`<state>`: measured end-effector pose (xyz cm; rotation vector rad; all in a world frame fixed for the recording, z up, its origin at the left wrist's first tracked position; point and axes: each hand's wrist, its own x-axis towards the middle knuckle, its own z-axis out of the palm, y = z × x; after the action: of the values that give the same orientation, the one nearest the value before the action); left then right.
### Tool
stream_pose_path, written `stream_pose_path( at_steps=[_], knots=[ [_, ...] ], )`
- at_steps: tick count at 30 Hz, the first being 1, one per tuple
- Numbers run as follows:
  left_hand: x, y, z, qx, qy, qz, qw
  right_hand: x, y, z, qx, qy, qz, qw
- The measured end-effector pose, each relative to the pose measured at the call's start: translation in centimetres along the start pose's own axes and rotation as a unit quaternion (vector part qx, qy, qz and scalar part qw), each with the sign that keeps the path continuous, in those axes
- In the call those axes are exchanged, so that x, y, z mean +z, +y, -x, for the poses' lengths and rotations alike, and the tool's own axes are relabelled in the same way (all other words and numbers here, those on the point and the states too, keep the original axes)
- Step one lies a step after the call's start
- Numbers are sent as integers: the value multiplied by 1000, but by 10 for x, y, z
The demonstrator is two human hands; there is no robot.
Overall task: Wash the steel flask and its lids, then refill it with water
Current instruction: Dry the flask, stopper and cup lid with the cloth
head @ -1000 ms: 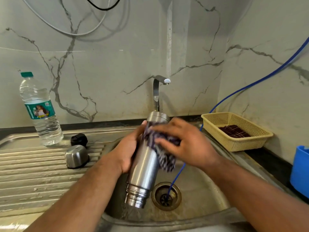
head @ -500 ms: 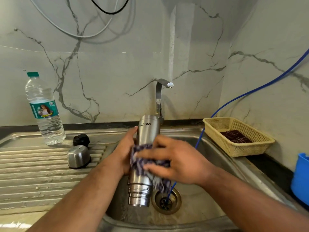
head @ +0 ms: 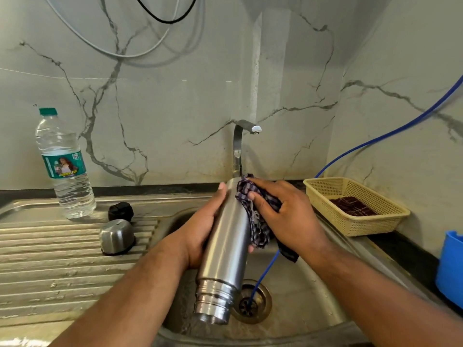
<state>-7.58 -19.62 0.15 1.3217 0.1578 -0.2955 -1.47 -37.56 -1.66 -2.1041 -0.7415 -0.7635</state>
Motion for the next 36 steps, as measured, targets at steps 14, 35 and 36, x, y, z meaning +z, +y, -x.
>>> stream_pose_path(
  at_steps=[14, 35, 36],
  knots=[
    [-18, -2, -5, -8, 52, 10, 999, -4, -16, 11, -194, -200, -11, 960],
    [4, -4, 2, 57, -7, -48, 997, -5, 2, 0, -27, 29, -10, 999],
    [2, -4, 2, 66, -5, -47, 997, -3, -8, 5, -63, -9, 5, 998]
  ],
)
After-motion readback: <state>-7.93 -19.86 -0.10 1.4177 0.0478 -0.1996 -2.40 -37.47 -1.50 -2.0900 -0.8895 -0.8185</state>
